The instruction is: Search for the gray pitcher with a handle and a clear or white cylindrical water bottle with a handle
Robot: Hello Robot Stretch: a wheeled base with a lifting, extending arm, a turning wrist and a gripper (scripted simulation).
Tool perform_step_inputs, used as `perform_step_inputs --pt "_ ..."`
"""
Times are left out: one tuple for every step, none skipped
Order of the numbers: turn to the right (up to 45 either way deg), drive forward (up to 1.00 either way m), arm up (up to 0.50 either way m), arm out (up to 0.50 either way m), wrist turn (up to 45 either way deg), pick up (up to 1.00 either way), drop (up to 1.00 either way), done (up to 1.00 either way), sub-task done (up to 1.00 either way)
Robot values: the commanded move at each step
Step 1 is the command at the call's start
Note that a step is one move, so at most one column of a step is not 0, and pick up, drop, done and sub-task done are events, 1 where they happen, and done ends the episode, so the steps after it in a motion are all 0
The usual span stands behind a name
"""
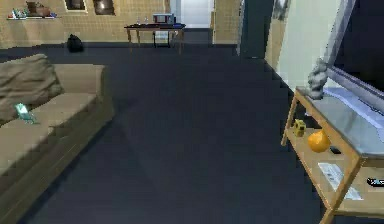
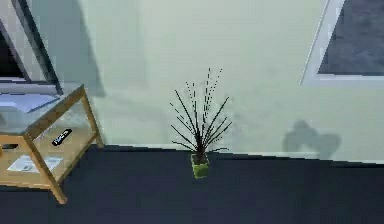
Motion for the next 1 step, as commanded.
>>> perform_step_inputs --pt "0.0 1.0 0.0 0.0 0.0 0.0 0.0 0.0 0.0"
